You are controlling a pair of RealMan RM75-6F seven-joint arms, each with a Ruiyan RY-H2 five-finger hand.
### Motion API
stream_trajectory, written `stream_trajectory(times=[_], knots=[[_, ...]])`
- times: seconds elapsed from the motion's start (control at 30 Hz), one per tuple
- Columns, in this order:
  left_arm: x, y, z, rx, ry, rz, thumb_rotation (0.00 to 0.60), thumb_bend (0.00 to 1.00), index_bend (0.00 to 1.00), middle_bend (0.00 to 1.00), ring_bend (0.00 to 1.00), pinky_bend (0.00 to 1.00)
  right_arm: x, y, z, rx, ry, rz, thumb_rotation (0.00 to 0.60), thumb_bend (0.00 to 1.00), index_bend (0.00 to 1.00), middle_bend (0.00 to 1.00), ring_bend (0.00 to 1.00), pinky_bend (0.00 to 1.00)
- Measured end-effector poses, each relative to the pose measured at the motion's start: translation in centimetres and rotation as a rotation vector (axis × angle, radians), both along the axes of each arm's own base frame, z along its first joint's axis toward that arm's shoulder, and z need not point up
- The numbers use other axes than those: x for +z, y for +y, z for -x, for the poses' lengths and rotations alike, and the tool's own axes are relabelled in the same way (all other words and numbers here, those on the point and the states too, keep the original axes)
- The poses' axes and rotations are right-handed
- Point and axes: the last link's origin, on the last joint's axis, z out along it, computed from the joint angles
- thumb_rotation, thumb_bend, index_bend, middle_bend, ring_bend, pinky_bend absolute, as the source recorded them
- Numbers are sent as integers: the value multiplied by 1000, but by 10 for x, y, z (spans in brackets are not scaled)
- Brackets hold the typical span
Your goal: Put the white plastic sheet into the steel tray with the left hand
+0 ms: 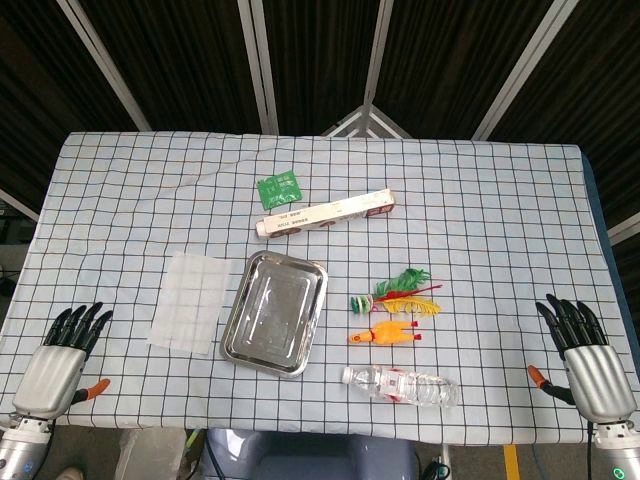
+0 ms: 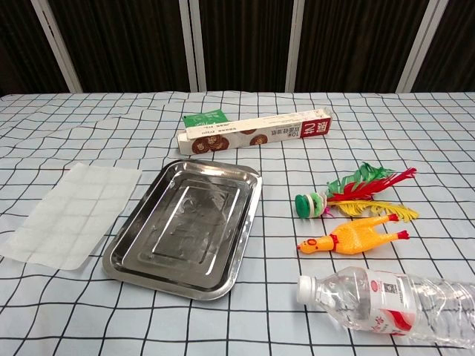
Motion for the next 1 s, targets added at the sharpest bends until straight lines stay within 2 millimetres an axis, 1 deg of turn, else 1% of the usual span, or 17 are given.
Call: stream_trajectory(times=[0.1,0.23,0.3,0.53,0.7,0.87,1.0], knots=[[-5,7,3,0,23,17,600,84,97,0,0,0,-1,0,0,-3,0,-2,600,290,0,0,0,0],[-14,18,8,-10,75,50,600,98,171,0,0,0,0,0,0,-4,-6,1,600,290,0,0,0,0],[-21,26,10,-22,106,66,600,129,233,0,0,0,0,0,0,-3,-6,0,600,290,0,0,0,0],[-41,53,16,-62,180,98,600,165,331,0,0,0,0,0,0,-2,-6,1,600,290,0,0,0,0],[-56,70,16,-81,210,115,600,171,352,0,0,0,0,0,0,-7,-9,2,600,290,0,0,0,0],[-69,79,11,-102,215,128,600,173,366,0,0,0,1,0,1,-10,-13,4,600,291,0,0,0,0],[-80,84,5,-121,213,141,600,200,371,0,0,0,1,0,0,-8,-18,5,600,291,0,0,0,0]])
